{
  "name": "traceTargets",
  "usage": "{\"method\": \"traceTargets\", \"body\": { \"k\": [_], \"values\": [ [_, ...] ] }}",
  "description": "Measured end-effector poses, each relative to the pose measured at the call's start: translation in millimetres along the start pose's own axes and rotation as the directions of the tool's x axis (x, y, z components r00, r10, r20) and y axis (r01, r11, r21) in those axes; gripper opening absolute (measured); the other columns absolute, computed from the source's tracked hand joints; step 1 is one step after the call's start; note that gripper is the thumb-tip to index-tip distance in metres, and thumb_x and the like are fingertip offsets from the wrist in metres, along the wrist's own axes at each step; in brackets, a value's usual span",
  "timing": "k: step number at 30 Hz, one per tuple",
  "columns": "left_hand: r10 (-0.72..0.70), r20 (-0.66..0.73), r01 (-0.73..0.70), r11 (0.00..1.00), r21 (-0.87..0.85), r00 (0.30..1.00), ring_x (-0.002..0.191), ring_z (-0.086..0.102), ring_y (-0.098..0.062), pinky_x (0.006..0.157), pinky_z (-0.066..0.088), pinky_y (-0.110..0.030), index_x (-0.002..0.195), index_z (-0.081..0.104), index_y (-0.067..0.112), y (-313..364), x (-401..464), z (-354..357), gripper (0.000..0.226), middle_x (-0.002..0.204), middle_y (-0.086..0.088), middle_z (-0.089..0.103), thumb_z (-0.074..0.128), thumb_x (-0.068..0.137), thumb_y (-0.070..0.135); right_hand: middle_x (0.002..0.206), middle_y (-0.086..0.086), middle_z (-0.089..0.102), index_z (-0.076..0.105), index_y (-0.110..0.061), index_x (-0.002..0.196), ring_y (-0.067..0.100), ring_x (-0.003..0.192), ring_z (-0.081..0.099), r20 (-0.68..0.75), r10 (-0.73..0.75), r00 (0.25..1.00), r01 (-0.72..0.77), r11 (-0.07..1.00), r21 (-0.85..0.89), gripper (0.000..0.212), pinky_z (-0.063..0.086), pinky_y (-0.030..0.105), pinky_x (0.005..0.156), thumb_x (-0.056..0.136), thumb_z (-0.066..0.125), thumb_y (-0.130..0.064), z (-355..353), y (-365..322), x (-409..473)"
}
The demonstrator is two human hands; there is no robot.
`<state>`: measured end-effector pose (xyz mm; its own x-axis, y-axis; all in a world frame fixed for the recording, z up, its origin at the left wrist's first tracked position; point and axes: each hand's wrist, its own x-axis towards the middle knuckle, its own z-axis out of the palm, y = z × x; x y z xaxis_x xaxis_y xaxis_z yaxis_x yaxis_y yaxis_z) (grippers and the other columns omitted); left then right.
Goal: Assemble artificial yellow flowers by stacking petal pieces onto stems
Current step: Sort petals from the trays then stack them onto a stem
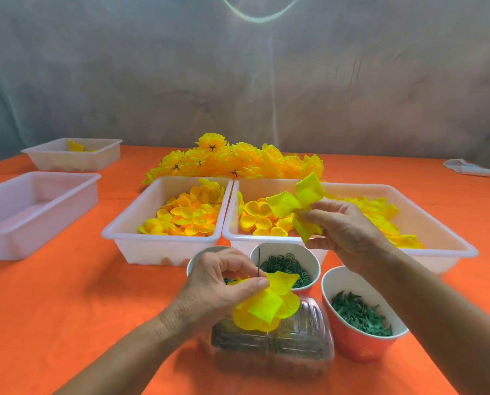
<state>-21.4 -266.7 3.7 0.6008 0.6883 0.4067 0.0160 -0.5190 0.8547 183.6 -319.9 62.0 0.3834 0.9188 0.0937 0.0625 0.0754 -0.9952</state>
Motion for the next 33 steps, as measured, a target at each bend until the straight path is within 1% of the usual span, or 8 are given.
{"method": "traceTargets", "body": {
  "k": [3, 7, 14, 18, 22, 25, 29, 33],
  "values": [
    [-0.061, 0.045, 0.063, 0.997, -0.046, 0.997, 0.077, 0.065, -0.011, 0.073, 0.051, -0.028, 0.070, 0.075, 0.026, 3, 1, -5, 0.005, 0.078, 0.004, 0.070, 0.074, 0.066, 0.029, 0.075, 0.001, 0.072, 0.071, -0.014, 0.087, 0.008, 0.064, 0.065, 0.064, -0.059, 0.996, 0.064, 0.995, -0.078, 0.015, 0.052, 0.021, 0.051, 0.085, 0.062, -0.002, 5, -5, -10],
    [-0.106, -0.047, 0.101, 0.990, -0.098, 0.993, 0.077, 0.064, -0.016, 0.071, 0.054, -0.030, 0.084, 0.075, 0.022, 13, 8, -10, 0.027, 0.081, -0.002, 0.071, 0.084, 0.064, 0.038, 0.063, -0.006, 0.070, 0.068, -0.017, 0.077, 0.003, 0.055, 0.064, 0.079, -0.096, 0.992, 0.105, 0.988, -0.117, 0.021, 0.049, 0.017, 0.047, 0.083, 0.064, 0.003, 14, -6, -17],
    [-0.056, -0.120, 0.052, 0.998, -0.032, 0.991, 0.083, 0.063, -0.007, 0.071, 0.057, -0.030, 0.102, 0.067, 0.029, 33, 17, -8, 0.057, 0.093, 0.011, 0.067, 0.072, 0.054, 0.061, 0.066, -0.004, 0.071, 0.070, -0.014, 0.081, 0.005, 0.054, 0.063, 0.105, -0.131, 0.986, 0.147, 0.977, -0.157, 0.011, 0.045, 0.016, 0.044, 0.082, 0.068, -0.003, 24, -10, -23],
    [-0.030, -0.210, 0.045, 0.997, 0.069, 0.977, 0.082, 0.061, -0.003, 0.067, 0.048, -0.012, 0.112, 0.062, 0.027, 34, 28, -8, 0.060, 0.098, 0.010, 0.063, 0.072, 0.060, 0.057, 0.068, -0.010, 0.071, 0.071, -0.021, 0.079, 0.000, 0.058, 0.062, 0.177, -0.157, 0.972, 0.191, 0.962, -0.193, 0.015, 0.044, 0.015, 0.046, 0.082, 0.069, -0.006, 27, -11, -26],
    [-0.045, -0.115, 0.046, 0.999, 0.009, 0.992, 0.069, 0.061, 0.004, 0.059, 0.045, -0.007, 0.091, 0.064, 0.030, 39, 42, -10, 0.027, 0.079, 0.011, 0.065, 0.077, 0.068, 0.032, 0.065, -0.007, 0.068, 0.068, -0.021, 0.070, 0.005, 0.058, 0.058, 0.217, -0.167, 0.962, 0.212, 0.956, -0.205, 0.020, 0.044, 0.017, 0.047, 0.083, 0.068, -0.006, 33, -14, -27],
    [-0.022, -0.139, 0.022, 1.000, 0.000, 0.990, 0.060, 0.056, 0.005, 0.058, 0.044, -0.008, 0.073, 0.066, 0.027, 33, 46, -12, 0.015, 0.060, 0.016, 0.061, 0.080, 0.069, 0.023, 0.070, -0.002, 0.070, 0.069, -0.019, 0.074, 0.011, 0.063, 0.063, 0.187, -0.140, 0.972, 0.176, 0.965, -0.196, 0.022, 0.048, 0.025, 0.055, 0.087, 0.058, -0.005, 33, -14, -25],
    [-0.010, -0.174, 0.003, 0.999, -0.043, 0.985, 0.060, 0.054, 0.002, 0.060, 0.044, -0.010, 0.067, 0.067, 0.024, 27, 50, -13, 0.013, 0.062, 0.011, 0.061, 0.079, 0.071, 0.021, 0.076, -0.001, 0.071, 0.069, -0.014, 0.083, 0.013, 0.069, 0.068, 0.201, -0.091, 0.975, 0.108, 0.991, -0.075, 0.018, 0.056, 0.031, 0.060, 0.092, 0.054, -0.016, 32, -14, -21],
    [0.034, -0.210, -0.049, 0.997, -0.066, 0.977, 0.065, 0.055, -0.002, 0.063, 0.045, -0.012, 0.070, 0.069, 0.020, 26, 51, -13, 0.010, 0.069, 0.008, 0.065, 0.078, 0.074, 0.018, 0.089, 0.010, 0.073, 0.072, -0.011, 0.093, 0.021, 0.078, 0.069, 0.237, -0.115, 0.965, 0.127, 0.991, -0.034, 0.030, 0.056, 0.042, 0.073, 0.066, 0.072, -0.026, 31, -13, -22]
  ]
}}
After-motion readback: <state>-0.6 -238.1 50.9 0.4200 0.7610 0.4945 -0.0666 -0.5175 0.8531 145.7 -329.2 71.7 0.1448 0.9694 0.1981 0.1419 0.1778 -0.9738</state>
